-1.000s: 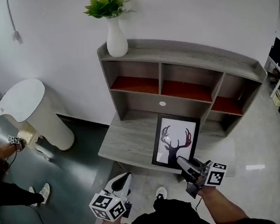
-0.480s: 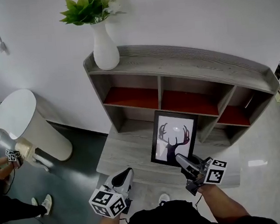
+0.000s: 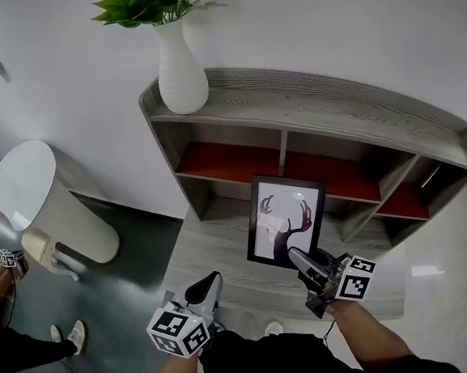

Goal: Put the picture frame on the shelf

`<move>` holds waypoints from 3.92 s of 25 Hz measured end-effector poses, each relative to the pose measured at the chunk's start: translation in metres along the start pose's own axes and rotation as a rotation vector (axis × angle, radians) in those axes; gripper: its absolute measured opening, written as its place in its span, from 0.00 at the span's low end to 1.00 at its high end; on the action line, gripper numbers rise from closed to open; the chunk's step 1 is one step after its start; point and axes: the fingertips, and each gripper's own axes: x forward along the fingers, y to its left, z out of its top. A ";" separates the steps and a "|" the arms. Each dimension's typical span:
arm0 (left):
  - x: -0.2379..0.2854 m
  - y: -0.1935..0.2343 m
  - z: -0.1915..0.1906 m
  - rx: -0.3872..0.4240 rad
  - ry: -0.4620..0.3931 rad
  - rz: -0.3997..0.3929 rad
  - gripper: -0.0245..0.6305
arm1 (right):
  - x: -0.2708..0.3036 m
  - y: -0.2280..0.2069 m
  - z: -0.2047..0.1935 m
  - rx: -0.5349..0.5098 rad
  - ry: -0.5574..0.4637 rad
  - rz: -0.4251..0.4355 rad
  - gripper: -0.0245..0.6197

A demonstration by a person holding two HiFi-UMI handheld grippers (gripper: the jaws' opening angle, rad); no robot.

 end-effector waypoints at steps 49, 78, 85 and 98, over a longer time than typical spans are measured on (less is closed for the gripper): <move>0.011 0.190 0.045 -0.067 0.036 -0.240 0.05 | 0.270 -0.090 0.071 -0.185 0.082 -0.317 0.11; 0.025 0.188 0.045 -0.069 0.053 -0.301 0.05 | 0.306 -0.121 0.083 -0.528 0.421 -0.515 0.33; 0.021 0.199 0.044 -0.081 0.051 -0.276 0.05 | 0.317 -0.150 0.103 -0.563 0.409 -0.561 0.35; 0.019 0.200 0.043 -0.085 0.051 -0.267 0.05 | 0.320 -0.158 0.111 -0.623 0.391 -0.579 0.38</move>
